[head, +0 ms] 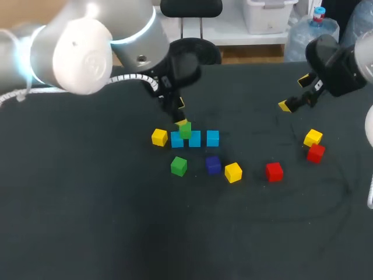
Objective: Place the blue cubes, place green cubes on the blue cubes, place the yellow cubes on the green cubes, then place the red cubes on the yellow cubes, and place purple cube on the red cubes.
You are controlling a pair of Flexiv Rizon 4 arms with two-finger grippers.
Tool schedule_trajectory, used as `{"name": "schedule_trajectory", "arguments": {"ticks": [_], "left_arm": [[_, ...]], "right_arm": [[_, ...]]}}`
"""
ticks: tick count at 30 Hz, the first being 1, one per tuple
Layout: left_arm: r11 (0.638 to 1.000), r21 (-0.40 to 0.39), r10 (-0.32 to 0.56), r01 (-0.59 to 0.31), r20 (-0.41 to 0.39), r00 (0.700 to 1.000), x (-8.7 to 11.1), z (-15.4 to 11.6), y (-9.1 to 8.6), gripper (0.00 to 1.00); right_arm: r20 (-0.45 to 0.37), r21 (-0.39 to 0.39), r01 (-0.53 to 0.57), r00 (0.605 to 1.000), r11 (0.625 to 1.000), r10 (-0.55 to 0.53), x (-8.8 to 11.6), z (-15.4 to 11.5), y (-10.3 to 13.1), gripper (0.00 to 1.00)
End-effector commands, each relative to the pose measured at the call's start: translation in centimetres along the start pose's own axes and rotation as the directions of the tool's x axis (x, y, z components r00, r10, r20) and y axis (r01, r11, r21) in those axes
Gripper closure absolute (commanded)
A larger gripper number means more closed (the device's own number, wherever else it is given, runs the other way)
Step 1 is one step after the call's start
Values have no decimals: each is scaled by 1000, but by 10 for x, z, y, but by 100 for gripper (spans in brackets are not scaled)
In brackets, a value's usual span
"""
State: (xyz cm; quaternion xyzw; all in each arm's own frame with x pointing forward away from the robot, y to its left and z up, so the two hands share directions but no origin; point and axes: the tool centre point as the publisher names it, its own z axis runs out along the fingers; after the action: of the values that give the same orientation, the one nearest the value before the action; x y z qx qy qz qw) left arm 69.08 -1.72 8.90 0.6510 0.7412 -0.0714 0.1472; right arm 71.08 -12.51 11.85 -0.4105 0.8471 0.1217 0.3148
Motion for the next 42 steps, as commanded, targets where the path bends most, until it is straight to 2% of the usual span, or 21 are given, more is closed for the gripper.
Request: {"name": "schedule_trajectory", "arguments": {"ticks": [1,9,14,19,22,26,28,33,38,42], "left_arm": [[999,-48,-2,3,3,1000,7,-13,-21,43],[997,-74,-16,16,-1,1000,11,-29,-43,36],[992,-74,-95,98,41,995,19,-37,-47,26],[993,-86,-82,84,33,996,29,-41,-53,29],[993,-85,-80,82,24,997,35,-41,-56,20],[987,-87,-131,133,25,991,43,-41,-55,11],[984,-94,-150,152,31,988,47,-43,-54,0],[981,-123,-148,152,35,988,57,-51,-52,0],[983,-125,-134,136,29,991,66,-51,-57,0],[973,-119,-192,196,38,981,73,-51,-60,0]], "right_arm": [[-1,5,-1,1000,1000,1,0,0,1,0],[-1,5,-1,1000,1000,1,0,0,1,0],[-1,5,-1,1000,1000,1,0,0,1,0],[-1,5,-1,1000,1000,1,0,0,1,0],[-1,5,-1,1000,1000,1,0,0,1,0],[-1,5,-1,1000,1000,1,0,0,1,0],[-1,5,-1,1000,1000,1,0,0,1,0],[-1,5,-1,1000,1000,1,0,0,1,0],[-1,5,-1,1000,1000,1,0,0,1,0],[-1,5,-1,1000,1000,1,0,0,1,0]]}}
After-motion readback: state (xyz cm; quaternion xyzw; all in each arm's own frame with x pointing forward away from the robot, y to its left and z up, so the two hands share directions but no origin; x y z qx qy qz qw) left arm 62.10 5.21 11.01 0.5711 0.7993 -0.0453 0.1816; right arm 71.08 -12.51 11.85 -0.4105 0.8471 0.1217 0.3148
